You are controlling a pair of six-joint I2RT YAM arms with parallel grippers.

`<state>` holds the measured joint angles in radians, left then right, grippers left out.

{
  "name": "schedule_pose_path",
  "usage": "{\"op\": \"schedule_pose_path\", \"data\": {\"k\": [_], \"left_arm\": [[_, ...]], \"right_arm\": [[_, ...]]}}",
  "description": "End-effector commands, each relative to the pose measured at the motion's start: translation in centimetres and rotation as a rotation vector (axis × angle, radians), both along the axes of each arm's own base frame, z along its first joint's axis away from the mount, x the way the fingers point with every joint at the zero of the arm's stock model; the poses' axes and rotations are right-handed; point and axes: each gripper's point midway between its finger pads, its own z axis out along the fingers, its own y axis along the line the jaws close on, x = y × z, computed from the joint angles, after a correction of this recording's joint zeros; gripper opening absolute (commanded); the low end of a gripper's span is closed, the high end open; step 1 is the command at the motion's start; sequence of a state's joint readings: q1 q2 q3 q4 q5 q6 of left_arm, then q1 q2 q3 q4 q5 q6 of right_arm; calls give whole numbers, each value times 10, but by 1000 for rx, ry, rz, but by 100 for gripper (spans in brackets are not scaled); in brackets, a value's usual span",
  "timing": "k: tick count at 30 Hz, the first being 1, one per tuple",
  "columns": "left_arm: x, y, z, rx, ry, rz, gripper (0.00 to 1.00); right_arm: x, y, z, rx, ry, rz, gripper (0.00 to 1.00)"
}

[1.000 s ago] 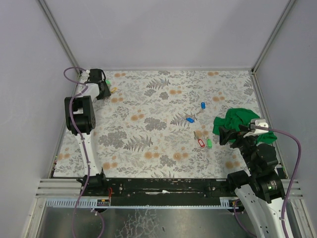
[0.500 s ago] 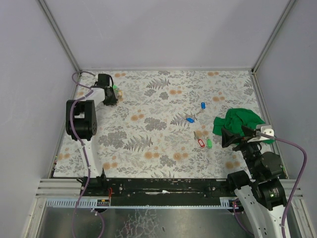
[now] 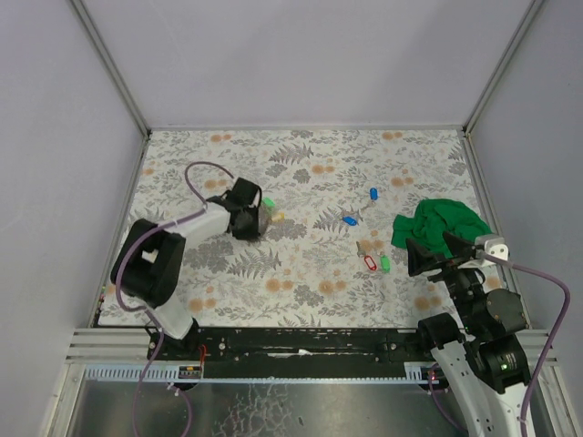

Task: Put the keys on the keyring

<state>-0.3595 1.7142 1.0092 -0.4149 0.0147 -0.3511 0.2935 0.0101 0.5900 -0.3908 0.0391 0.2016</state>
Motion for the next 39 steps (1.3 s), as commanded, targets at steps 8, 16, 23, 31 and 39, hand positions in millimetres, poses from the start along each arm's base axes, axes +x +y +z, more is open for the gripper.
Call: {"op": "schedule_pose_path", "data": {"k": [8,16,23,31,39], "left_arm": [[-67,-28,59,-152,-86,-18,28],[-47,-21,79,-194,-219,15,41],[-36,-41,62,-395,-219,33,43],[-41,-74,43,-518,-172,-39,40],[-63,-91,24,-561,-113,-75,37]], "right_arm": [[5,32,3,-13,84,160,99],[23,77,-28,9,334,358,99],[44,124,-82,134,521,557,98],[72,165,-131,247,620,624,86],[86,208,-156,186,651,692,77]]}}
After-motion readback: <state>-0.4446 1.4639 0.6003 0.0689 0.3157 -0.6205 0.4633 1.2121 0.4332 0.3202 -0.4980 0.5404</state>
